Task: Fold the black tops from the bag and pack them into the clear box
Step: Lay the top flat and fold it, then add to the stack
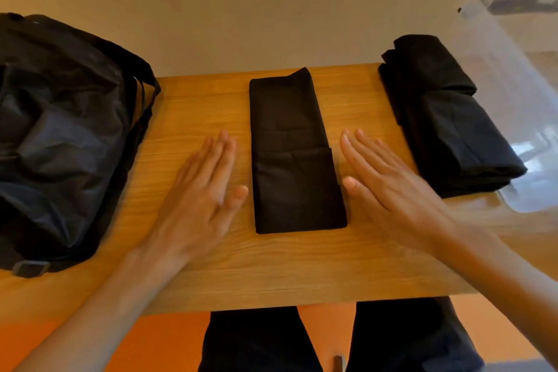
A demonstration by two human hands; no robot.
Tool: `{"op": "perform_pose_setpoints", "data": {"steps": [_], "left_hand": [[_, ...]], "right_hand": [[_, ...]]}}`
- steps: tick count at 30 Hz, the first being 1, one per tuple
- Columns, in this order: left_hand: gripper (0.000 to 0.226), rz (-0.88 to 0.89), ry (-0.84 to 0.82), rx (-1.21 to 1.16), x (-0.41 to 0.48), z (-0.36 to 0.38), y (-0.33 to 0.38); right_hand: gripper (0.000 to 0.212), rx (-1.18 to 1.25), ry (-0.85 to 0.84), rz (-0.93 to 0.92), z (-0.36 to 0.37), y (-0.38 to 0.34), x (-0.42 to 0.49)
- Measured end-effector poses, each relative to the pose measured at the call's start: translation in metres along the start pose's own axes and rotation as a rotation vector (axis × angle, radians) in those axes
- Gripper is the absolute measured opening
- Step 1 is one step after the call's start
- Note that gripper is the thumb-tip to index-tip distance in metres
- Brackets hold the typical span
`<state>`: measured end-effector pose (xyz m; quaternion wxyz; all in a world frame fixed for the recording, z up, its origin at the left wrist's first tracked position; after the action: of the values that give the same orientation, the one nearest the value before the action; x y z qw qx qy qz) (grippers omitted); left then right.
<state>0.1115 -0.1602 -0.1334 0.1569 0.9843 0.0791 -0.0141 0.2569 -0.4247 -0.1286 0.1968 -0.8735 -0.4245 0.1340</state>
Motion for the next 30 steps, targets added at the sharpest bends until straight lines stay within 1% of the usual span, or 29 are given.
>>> {"op": "perform_pose_setpoints", "data": {"steps": [3,6,9,12,14,16,18,21,24,26,28,29,30], "left_hand": [[0.075,-0.016,0.080,-0.045,0.035,-0.009,-0.003],[0.069,-0.052,0.093,-0.074,0.085,-0.010,-0.009],[0.066,-0.108,0.089,-0.009,0.132,-0.007,-0.018],[0.058,-0.096,0.205,0.104,0.164,-0.006,-0.026],[0.050,-0.090,0.281,0.105,0.177,-0.006,-0.026],[0.042,-0.137,0.317,0.025,0.187,-0.008,-0.025],[0.037,-0.204,0.282,-0.068,0.196,-0.012,-0.026],[0.030,-0.293,0.124,-0.225,0.204,-0.022,-0.031],[0.022,-0.290,0.009,-0.304,0.209,-0.029,-0.031],[0.021,-0.277,-0.002,-0.364,0.210,-0.033,-0.029],[0.025,-0.300,0.022,-0.462,0.208,-0.035,-0.028],[0.028,-0.319,0.036,-0.511,0.208,-0.036,-0.028],[0.032,-0.339,0.043,-0.545,0.208,-0.037,-0.027]], "right_hand": [[0.062,0.037,0.128,0.020,-0.020,-0.006,0.036],[0.057,-0.023,0.162,0.073,-0.037,-0.006,0.091],[0.051,0.030,0.188,0.137,-0.044,0.000,0.147],[0.041,0.079,0.287,0.205,-0.038,0.009,0.186],[0.042,0.155,0.326,0.276,-0.032,0.016,0.200],[0.049,0.233,0.326,0.355,-0.029,0.021,0.208],[0.053,0.226,0.296,0.395,-0.031,0.022,0.211],[0.046,0.173,0.234,0.384,-0.032,0.020,0.211],[0.041,0.198,0.191,0.391,-0.029,0.022,0.213],[0.034,0.234,0.161,0.394,-0.029,0.021,0.214],[0.025,0.279,0.163,0.385,-0.030,0.021,0.213],[0.024,0.318,0.170,0.385,-0.031,0.021,0.213],[0.028,0.368,0.171,0.389,-0.032,0.022,0.214]]}}
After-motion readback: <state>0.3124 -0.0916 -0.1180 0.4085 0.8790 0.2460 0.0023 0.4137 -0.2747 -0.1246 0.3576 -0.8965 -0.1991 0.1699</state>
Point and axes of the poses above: each hand's wrist, its own x-axis towards the middle knuckle, its own z-axis out of the palm, y = z × x, the point moved 2 cm from there along x, towards the middle knuckle, and after that the axes turned 4 degrees about x, right-handed, at the moved point
